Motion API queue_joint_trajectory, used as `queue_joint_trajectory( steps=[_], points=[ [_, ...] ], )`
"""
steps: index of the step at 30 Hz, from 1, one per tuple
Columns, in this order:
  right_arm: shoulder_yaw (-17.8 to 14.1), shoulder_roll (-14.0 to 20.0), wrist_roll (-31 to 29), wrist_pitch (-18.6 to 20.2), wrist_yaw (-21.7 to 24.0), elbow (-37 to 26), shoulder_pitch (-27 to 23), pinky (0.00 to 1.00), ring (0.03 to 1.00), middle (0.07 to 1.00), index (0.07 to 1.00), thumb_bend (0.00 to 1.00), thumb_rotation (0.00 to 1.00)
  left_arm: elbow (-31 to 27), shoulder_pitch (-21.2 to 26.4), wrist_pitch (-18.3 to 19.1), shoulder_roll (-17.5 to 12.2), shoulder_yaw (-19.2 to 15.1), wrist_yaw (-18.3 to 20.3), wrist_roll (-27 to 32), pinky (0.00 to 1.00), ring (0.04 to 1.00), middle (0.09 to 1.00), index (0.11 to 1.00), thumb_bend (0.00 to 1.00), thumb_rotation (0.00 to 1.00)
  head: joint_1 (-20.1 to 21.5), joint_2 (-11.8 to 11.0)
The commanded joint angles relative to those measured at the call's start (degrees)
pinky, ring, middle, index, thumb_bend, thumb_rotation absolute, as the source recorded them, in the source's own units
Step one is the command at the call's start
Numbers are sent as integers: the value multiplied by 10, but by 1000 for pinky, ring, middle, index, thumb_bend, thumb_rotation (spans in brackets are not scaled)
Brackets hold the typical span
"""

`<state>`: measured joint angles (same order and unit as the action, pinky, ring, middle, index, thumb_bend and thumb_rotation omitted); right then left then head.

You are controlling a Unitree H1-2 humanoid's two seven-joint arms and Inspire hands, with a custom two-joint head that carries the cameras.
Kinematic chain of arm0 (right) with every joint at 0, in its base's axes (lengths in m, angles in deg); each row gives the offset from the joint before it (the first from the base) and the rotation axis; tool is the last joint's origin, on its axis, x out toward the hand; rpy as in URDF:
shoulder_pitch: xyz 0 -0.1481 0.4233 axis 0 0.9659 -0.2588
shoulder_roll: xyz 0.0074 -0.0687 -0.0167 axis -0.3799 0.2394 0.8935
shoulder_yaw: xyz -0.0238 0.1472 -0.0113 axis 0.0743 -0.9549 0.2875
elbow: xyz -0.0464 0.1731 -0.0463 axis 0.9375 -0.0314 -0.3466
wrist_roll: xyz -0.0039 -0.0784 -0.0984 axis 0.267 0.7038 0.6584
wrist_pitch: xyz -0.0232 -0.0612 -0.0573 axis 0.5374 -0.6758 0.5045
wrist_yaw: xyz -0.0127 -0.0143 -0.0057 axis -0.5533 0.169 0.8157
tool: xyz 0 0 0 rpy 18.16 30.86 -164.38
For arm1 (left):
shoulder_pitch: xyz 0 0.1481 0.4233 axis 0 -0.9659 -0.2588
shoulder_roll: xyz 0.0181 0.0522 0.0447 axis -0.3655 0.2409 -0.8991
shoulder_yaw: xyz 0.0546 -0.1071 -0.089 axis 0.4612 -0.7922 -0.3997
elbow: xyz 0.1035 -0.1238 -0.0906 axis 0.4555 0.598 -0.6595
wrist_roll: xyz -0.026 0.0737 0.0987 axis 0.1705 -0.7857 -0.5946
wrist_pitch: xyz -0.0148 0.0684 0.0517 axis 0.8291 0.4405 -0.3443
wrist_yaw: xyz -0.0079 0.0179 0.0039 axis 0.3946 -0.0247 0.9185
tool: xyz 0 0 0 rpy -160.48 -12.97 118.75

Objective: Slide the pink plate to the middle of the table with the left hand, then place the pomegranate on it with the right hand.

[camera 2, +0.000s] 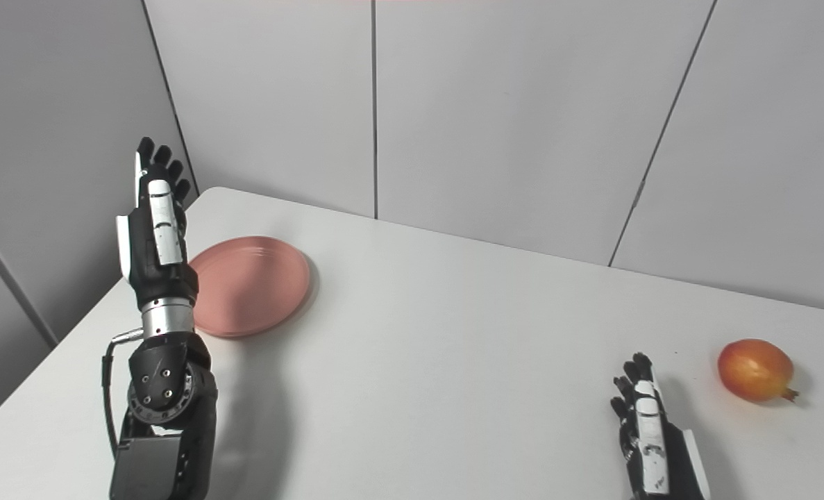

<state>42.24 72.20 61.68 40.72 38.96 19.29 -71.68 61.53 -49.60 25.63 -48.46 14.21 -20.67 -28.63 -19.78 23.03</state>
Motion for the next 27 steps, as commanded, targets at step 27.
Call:
queue_joint_trajectory(
  steps=[27],
  points=[
    [-5, 8, -4, -3, 2, -20, -12, 1000, 1000, 1000, 1000, 194, 1000, 39, -6, -52, -45, -63, 2, 127, 1000, 983, 983, 958, 433, 1000, -3, -1]
  ],
)
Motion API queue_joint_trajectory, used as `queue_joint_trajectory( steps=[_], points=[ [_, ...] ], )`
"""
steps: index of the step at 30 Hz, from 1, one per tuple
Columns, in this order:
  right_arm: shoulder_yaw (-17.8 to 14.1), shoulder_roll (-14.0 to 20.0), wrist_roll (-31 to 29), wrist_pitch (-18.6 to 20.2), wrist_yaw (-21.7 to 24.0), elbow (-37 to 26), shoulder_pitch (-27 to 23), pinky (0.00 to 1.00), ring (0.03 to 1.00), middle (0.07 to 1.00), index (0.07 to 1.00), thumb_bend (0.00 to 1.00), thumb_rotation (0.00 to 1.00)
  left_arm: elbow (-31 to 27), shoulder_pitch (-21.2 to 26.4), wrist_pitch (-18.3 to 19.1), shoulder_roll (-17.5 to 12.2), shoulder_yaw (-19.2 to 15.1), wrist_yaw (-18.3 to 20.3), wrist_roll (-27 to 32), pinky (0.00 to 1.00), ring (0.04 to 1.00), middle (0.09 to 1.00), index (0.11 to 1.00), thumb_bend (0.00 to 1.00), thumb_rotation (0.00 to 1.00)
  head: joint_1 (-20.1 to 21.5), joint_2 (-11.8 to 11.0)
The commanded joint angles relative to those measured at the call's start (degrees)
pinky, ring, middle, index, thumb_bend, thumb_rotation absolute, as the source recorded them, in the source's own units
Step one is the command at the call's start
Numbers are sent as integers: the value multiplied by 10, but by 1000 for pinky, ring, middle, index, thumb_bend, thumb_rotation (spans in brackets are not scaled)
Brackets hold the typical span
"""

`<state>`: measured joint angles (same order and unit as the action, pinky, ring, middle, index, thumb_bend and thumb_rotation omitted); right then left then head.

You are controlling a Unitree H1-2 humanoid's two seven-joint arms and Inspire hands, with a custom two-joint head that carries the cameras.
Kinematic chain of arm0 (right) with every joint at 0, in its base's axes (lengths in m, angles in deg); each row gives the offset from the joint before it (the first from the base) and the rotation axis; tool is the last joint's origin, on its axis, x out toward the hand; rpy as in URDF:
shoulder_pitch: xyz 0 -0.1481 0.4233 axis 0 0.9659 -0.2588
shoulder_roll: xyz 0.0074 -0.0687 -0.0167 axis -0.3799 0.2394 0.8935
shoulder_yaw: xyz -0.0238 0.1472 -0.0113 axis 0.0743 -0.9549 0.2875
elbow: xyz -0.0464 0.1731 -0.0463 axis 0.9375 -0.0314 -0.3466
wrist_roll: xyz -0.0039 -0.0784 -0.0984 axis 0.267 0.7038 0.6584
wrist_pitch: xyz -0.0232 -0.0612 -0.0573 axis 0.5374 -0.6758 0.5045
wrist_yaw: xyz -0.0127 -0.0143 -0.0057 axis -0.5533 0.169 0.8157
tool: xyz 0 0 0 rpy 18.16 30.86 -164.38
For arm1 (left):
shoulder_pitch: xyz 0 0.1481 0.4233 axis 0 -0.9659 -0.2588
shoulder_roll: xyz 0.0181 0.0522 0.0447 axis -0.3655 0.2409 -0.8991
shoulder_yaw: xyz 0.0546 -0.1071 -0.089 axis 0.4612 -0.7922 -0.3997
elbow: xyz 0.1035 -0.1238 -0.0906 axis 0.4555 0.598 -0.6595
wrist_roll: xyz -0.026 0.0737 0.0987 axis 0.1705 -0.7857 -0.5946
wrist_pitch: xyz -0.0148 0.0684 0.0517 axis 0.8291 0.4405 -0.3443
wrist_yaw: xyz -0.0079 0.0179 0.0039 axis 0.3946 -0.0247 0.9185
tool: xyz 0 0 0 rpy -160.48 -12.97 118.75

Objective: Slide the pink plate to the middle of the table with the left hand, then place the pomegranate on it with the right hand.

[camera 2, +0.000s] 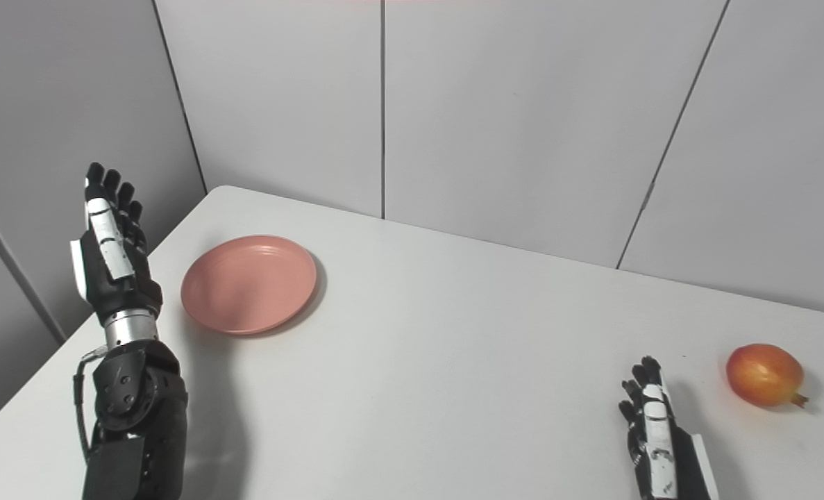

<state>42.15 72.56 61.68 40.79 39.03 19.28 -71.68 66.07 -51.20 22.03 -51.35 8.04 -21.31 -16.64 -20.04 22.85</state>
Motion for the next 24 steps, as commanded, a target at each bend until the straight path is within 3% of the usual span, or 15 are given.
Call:
queue_joint_trajectory(
  steps=[1, 14, 24],
  points=[
    [-4, 5, -3, -4, 1, -20, -12, 1000, 1000, 1000, 1000, 195, 1000, -2, 10, -18, -18, -2, 10, 12, 1000, 984, 984, 961, 430, 1000, 0, 1],
    [-2, 6, -1, 1, 1, -26, -10, 1000, 1000, 1000, 1000, 192, 1000, 36, 9, 0, -38, -3, 27, 61, 1000, 983, 989, 957, 467, 1000, -2, 3],
    [-3, 5, -5, 6, 0, -30, -9, 1000, 1000, 1000, 1000, 196, 1000, 67, 10, -4, -50, -9, 29, 82, 1000, 979, 985, 962, 402, 1000, -3, 5]
  ],
)
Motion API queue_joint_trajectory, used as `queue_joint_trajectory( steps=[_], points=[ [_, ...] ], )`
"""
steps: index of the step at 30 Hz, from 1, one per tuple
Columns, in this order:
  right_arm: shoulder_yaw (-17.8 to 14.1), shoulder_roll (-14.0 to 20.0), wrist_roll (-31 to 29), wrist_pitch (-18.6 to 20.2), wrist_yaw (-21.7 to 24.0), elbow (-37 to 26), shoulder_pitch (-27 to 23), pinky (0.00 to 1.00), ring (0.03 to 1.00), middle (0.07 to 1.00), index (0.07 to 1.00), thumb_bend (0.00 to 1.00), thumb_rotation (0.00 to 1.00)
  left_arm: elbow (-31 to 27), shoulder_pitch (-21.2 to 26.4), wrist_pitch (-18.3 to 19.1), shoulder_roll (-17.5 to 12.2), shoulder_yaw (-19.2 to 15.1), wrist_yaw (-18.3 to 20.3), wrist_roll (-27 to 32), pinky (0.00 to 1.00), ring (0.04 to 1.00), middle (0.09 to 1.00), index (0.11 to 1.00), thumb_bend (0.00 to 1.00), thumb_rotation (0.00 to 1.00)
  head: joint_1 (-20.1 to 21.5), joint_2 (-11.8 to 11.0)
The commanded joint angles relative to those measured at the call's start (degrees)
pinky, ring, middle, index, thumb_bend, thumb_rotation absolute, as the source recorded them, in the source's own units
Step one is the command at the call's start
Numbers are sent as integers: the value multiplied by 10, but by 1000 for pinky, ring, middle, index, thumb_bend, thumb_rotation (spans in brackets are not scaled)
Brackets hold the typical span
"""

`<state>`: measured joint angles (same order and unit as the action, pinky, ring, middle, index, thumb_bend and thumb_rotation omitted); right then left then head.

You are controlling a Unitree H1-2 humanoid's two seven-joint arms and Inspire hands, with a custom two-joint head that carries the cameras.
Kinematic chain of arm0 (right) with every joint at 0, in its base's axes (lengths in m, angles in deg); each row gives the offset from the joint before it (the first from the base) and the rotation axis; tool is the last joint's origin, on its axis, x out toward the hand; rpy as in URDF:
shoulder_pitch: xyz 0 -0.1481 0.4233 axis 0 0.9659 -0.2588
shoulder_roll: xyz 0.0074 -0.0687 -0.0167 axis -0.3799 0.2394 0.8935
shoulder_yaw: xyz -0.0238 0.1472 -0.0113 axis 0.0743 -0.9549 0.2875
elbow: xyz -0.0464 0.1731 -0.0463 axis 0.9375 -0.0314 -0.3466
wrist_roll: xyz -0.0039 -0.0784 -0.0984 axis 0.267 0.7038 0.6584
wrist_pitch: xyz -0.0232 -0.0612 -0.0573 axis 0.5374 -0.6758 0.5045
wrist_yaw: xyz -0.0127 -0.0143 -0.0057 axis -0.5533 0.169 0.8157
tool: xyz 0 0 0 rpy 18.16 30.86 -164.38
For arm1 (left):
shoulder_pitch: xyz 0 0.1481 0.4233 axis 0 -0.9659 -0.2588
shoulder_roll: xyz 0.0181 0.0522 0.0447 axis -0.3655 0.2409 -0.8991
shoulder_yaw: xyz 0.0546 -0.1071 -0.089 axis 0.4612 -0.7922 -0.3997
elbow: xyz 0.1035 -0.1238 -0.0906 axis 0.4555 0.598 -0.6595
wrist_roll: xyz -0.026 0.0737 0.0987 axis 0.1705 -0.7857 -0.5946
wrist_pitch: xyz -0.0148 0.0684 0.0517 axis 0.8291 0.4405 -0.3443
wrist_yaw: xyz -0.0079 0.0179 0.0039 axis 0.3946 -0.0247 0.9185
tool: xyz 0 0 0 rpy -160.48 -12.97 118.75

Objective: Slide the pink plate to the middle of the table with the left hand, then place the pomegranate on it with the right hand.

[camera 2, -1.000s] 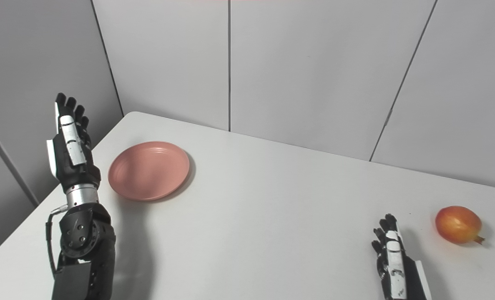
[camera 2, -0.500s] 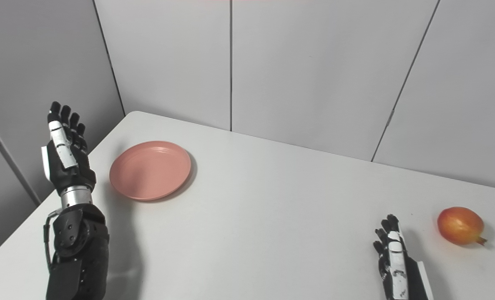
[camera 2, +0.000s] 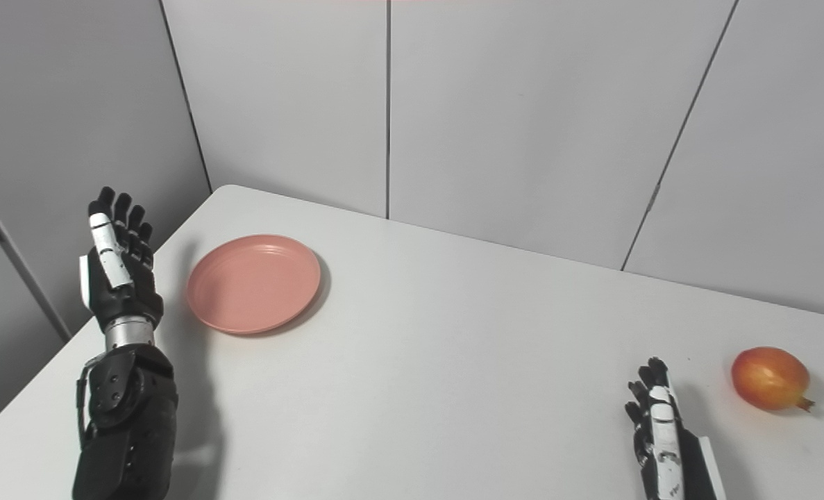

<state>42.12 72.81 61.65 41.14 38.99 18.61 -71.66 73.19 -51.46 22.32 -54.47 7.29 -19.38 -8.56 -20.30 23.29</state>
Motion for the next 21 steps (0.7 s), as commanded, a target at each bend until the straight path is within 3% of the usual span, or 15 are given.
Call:
queue_joint_trajectory(
  steps=[1, 21],
  points=[
    [-3, 3, -4, 2, 1, -23, -9, 1000, 1000, 1000, 1000, 197, 1000, -1, 13, -7, -20, -1, 9, 1, 1000, 978, 984, 961, 399, 1000, 0, 1],
    [-4, 4, -6, -2, 2, -21, -10, 1000, 1000, 1000, 1000, 188, 1000, 81, 22, -30, -32, -1, 28, 2, 972, 954, 955, 940, 388, 1000, -3, 2]
  ],
)
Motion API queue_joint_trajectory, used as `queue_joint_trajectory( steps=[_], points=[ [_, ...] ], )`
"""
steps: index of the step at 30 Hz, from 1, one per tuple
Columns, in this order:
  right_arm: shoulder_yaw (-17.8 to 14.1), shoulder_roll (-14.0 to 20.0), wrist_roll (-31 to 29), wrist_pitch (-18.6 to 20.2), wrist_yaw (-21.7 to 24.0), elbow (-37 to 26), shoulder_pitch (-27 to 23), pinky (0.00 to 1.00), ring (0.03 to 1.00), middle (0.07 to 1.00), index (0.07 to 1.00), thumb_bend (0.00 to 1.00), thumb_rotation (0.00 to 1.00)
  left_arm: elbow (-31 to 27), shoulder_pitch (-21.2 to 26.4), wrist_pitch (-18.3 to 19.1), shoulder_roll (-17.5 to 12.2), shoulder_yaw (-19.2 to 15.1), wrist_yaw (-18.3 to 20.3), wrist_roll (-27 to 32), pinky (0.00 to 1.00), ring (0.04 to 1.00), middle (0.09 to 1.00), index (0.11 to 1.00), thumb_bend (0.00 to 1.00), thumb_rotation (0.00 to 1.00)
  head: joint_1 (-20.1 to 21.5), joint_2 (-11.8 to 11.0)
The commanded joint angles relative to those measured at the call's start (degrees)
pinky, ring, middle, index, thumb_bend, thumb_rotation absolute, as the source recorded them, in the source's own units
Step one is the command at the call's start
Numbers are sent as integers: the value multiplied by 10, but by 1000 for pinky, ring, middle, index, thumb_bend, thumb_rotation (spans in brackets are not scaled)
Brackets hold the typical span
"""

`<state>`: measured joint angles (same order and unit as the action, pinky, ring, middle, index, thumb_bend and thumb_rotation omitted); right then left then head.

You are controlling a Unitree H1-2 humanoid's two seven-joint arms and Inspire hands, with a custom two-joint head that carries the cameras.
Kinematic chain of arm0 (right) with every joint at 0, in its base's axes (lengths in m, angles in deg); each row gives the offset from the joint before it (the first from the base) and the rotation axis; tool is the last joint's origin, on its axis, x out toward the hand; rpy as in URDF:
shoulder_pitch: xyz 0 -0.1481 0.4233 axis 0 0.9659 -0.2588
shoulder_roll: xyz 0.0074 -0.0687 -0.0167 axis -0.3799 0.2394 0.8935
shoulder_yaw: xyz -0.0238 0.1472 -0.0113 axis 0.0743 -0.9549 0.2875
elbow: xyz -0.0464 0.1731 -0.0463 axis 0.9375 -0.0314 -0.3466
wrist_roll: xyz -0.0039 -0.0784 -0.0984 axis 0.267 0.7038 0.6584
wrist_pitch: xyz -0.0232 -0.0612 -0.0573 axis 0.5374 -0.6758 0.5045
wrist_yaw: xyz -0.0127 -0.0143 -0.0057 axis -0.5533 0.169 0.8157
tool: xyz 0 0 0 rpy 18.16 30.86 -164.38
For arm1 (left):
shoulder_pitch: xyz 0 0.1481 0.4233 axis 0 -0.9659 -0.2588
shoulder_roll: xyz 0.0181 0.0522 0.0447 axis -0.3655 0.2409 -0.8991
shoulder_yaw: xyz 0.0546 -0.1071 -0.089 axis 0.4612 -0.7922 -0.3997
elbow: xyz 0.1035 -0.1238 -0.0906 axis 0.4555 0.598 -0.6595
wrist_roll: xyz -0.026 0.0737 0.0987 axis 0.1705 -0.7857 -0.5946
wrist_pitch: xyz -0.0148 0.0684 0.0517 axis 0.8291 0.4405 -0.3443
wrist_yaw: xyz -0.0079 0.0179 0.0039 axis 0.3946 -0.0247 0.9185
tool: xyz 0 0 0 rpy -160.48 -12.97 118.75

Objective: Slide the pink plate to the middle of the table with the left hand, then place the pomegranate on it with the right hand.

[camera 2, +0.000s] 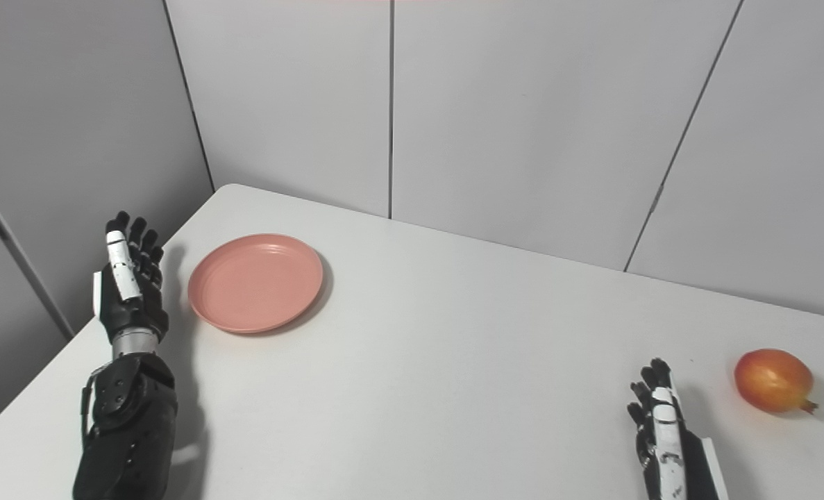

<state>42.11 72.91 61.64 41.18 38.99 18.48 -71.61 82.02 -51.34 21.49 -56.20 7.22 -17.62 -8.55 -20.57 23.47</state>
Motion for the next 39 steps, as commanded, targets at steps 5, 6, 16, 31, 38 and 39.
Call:
queue_joint_trajectory(
  steps=[5, 6, 16, 31, 38, 39],
  points=[
    [-3, 4, -4, 1, 1, -20, -11, 1000, 1000, 1000, 1000, 192, 1000, 11, 25, -25, -15, 3, 23, 8, 978, 966, 969, 950, 395, 1000, 2, 2],
    [-3, 4, -4, 2, 0, -21, -11, 1000, 1000, 1000, 1000, 193, 1000, 14, 26, -25, -15, 2, 24, 9, 977, 966, 970, 949, 392, 1000, 2, 2],
    [-6, 5, -7, -8, 2, -10, -13, 1000, 1000, 1000, 1000, 196, 1000, 99, 48, -57, -18, -5, 39, 24, 925, 918, 925, 902, 361, 1000, 3, -2],
    [-7, 6, -3, -12, 3, -7, -14, 1000, 1000, 1000, 1000, 192, 1000, 162, 57, -60, -31, 9, 44, 12, 921, 930, 933, 920, 377, 1000, 3, -2],
    [-7, 4, -6, -8, 2, -11, -13, 1000, 1000, 1000, 1000, 191, 1000, 169, 62, -52, -30, 11, 42, 16, 911, 922, 924, 898, 374, 1000, 4, -1],
    [-7, 4, -5, -7, 2, -11, -13, 1000, 1000, 1000, 1000, 193, 1000, 170, 63, -51, -30, 12, 43, 16, 911, 919, 921, 896, 374, 1000, 4, -1]
  ],
)
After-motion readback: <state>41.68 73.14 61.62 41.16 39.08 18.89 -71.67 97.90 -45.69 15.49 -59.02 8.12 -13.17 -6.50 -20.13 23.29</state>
